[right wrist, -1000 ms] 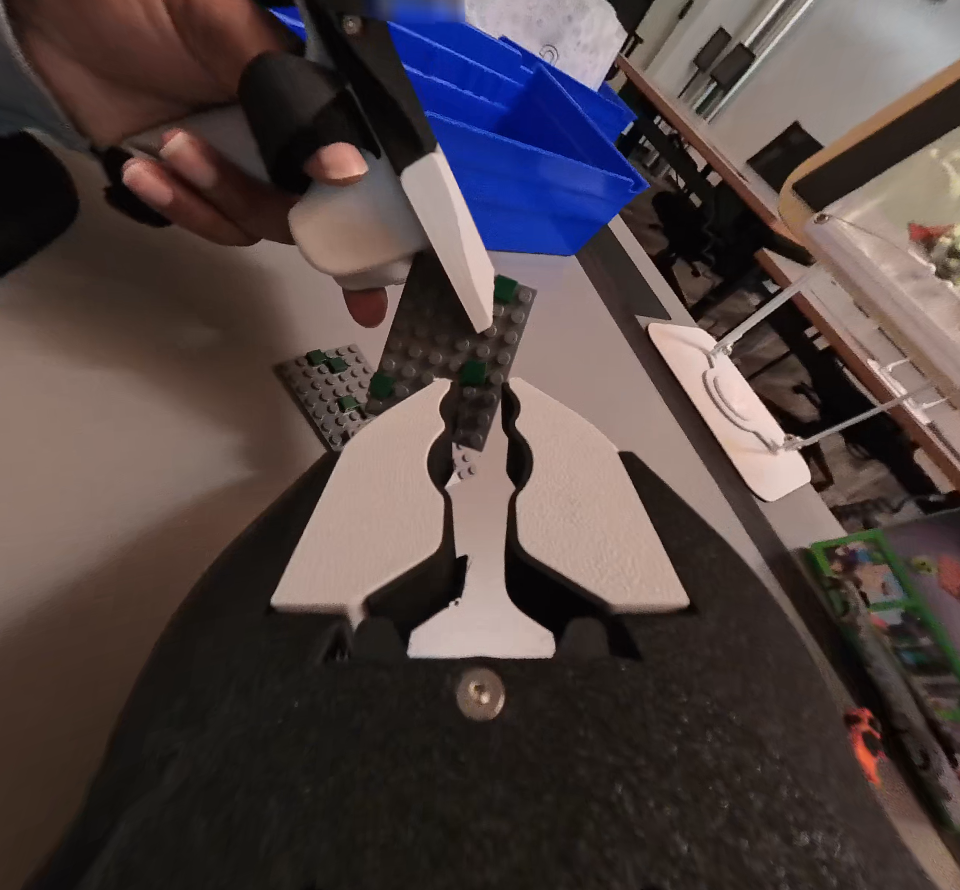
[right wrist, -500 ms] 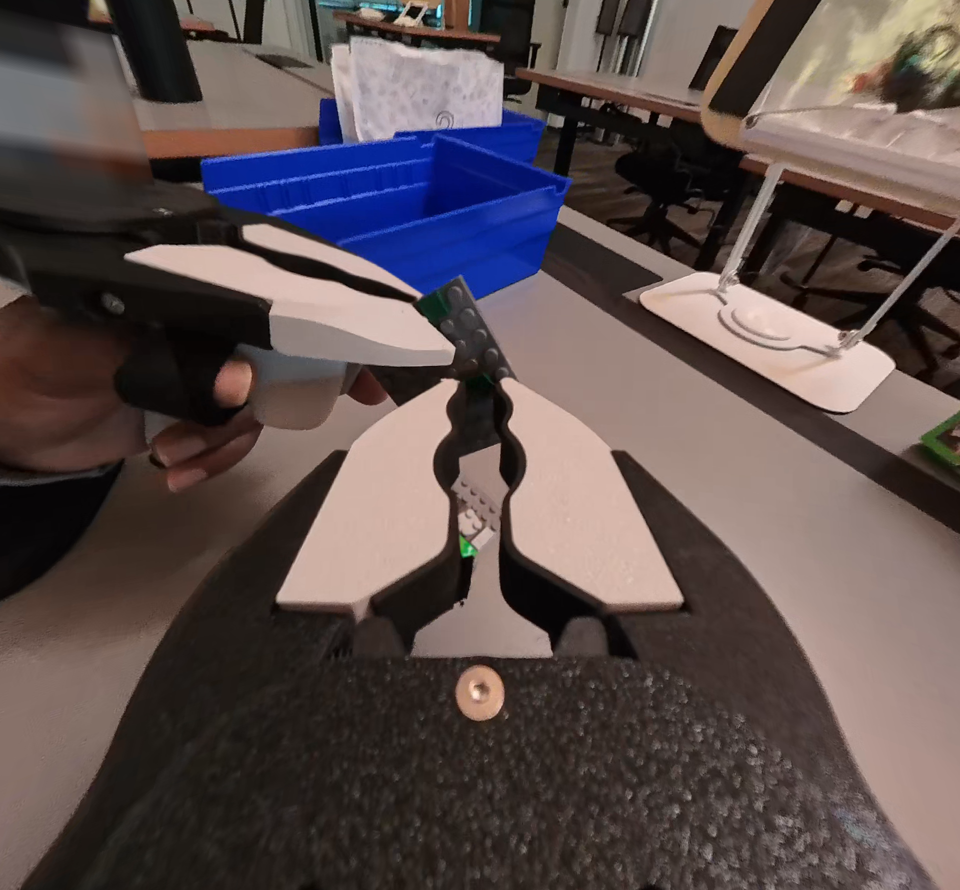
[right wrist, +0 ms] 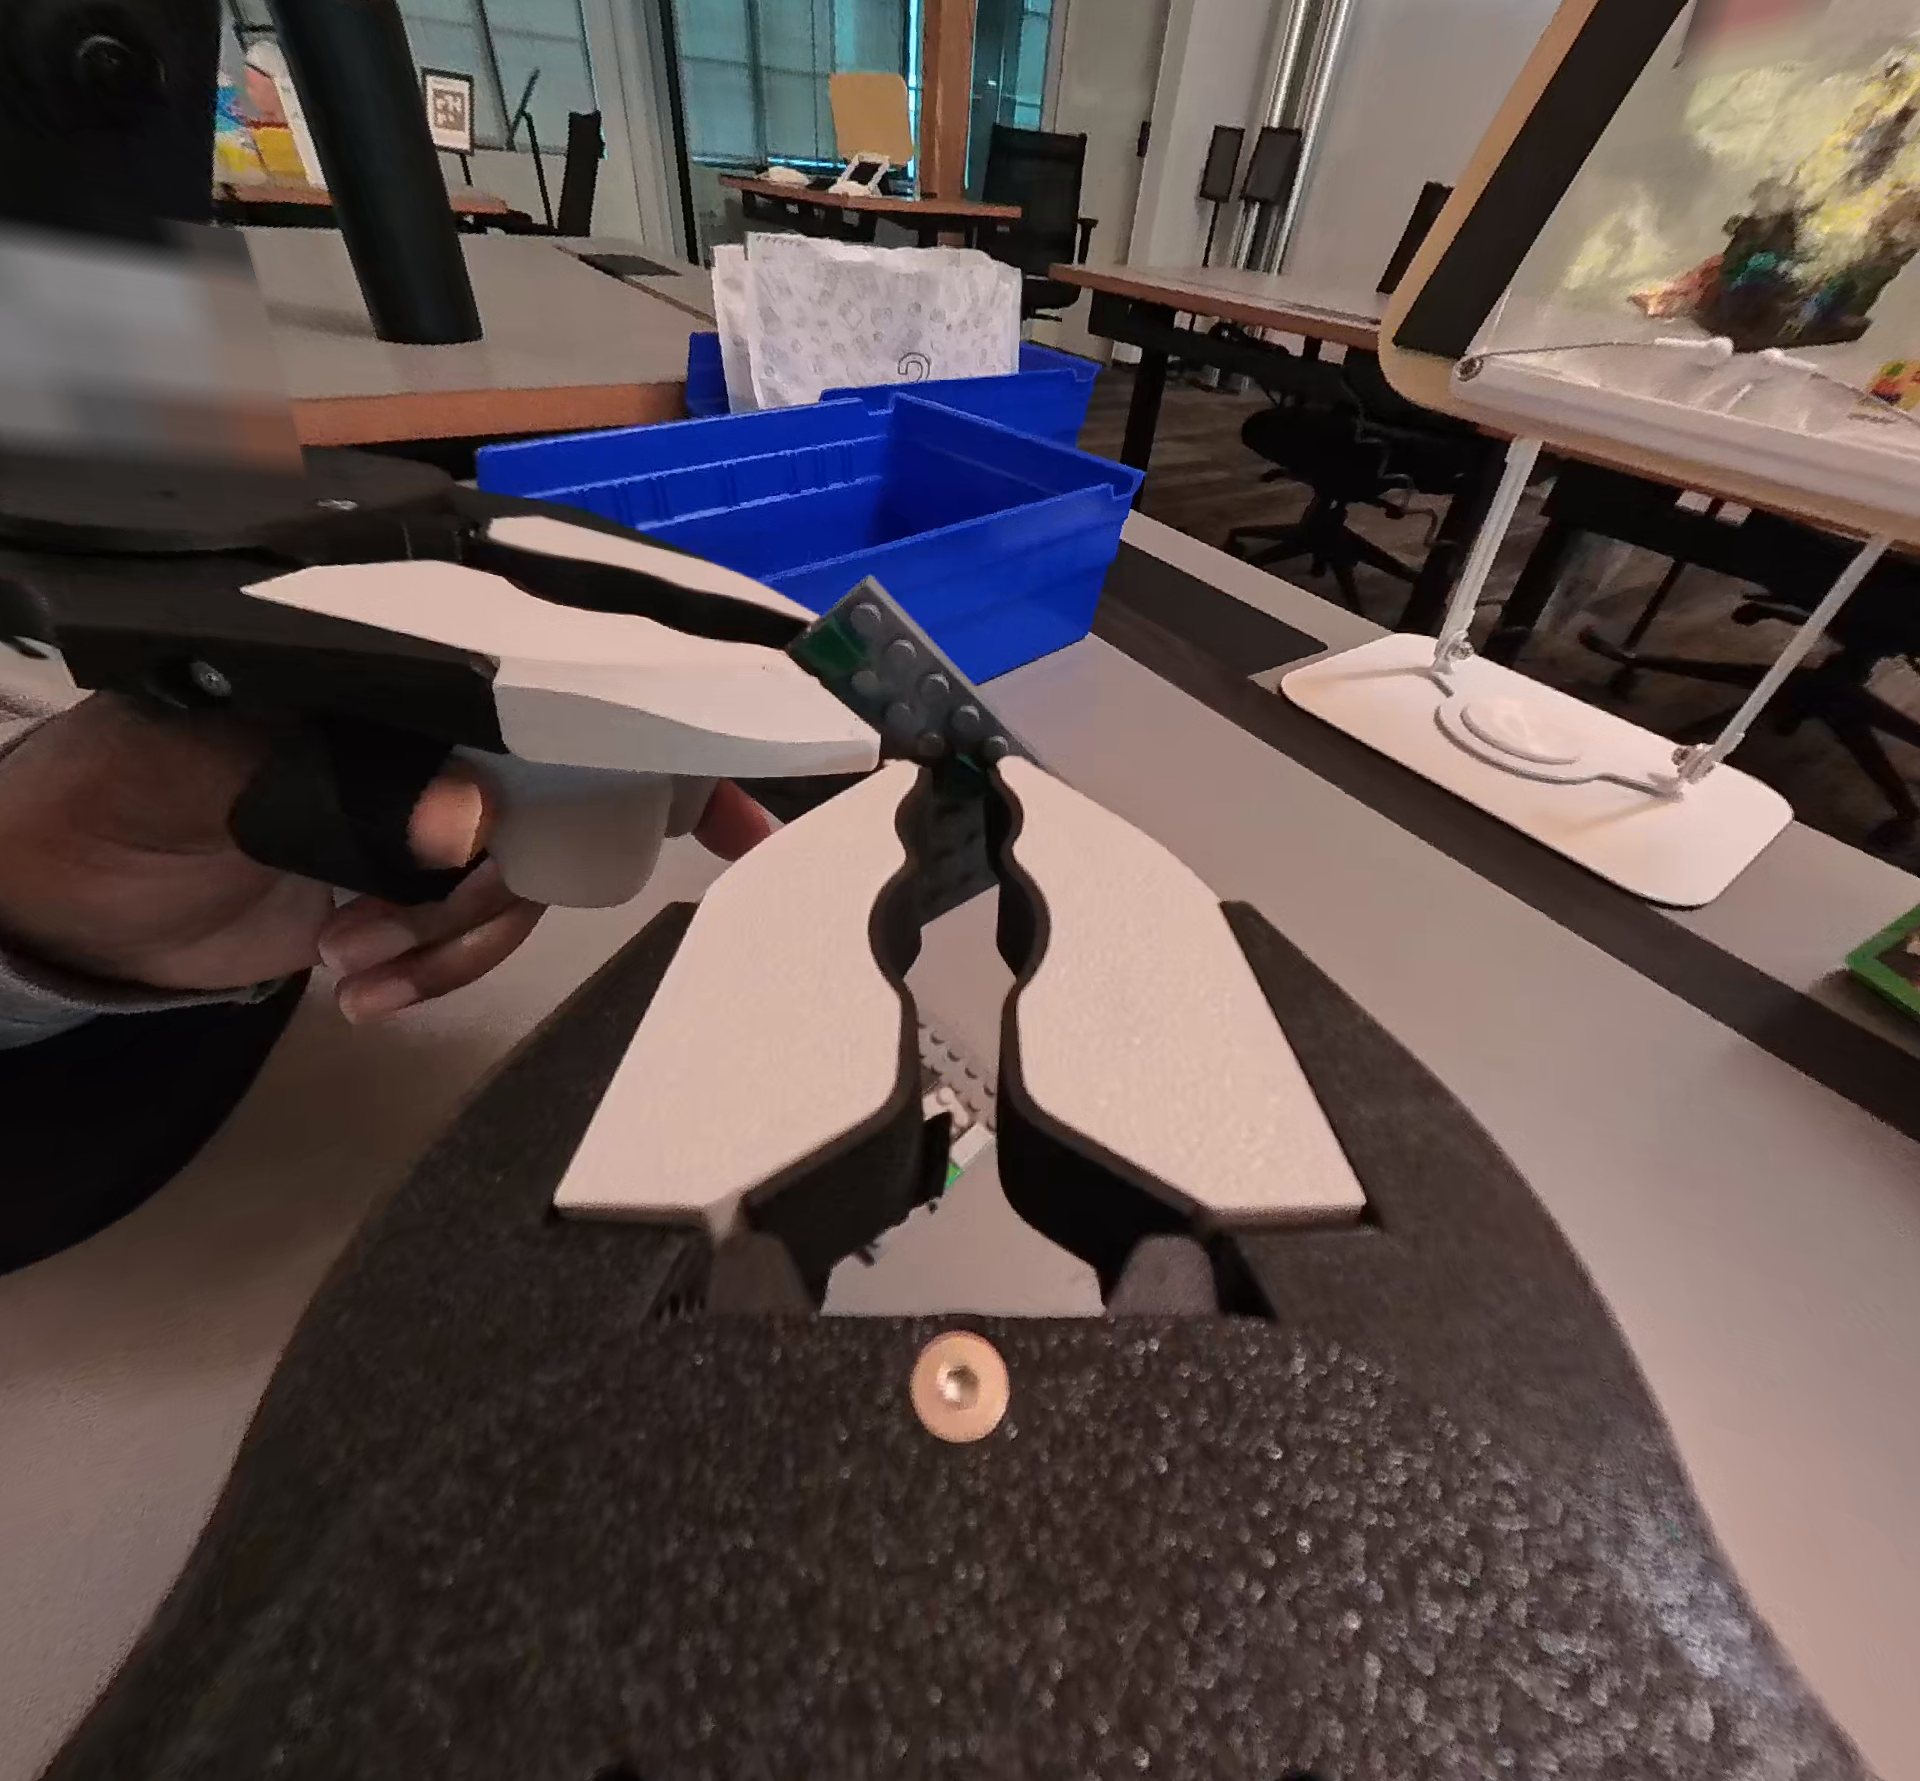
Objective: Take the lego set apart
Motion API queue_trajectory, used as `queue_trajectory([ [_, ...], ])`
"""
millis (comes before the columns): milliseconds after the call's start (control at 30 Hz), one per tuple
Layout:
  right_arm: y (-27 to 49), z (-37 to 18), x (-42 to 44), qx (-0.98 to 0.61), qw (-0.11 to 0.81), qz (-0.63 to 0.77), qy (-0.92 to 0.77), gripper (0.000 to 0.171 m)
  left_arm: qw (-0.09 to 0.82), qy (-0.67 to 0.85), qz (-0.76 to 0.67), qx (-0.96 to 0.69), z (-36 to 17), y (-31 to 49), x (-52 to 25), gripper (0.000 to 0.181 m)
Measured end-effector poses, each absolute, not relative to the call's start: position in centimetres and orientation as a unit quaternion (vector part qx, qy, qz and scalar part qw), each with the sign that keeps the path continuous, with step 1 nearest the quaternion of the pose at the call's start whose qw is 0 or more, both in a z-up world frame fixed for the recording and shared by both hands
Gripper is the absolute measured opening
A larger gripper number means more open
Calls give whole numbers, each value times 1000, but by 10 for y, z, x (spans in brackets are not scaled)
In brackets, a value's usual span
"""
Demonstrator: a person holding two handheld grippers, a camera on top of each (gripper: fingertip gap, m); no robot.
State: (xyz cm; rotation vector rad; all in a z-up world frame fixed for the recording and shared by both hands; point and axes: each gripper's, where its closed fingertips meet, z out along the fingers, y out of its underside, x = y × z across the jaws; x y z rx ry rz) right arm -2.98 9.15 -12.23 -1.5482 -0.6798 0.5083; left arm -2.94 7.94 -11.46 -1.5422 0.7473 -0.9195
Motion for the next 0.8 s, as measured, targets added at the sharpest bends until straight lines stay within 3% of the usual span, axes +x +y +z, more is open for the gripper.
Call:
queue_trajectory([
  [700, 96, -122, -30, -652, 658, 187, -327, 0, 581, 292, -366, -665, -112, 99, -39, 5],
  [733, 98, -122, -30, -654, 657, 187, -325, 13, 583, 289, -367, -665, -112, 98, -39, 5],
  [800, 99, -122, -32, -659, 651, 191, -324, 19, 583, 287, -371, -663, -112, 96, -38, 5],
])
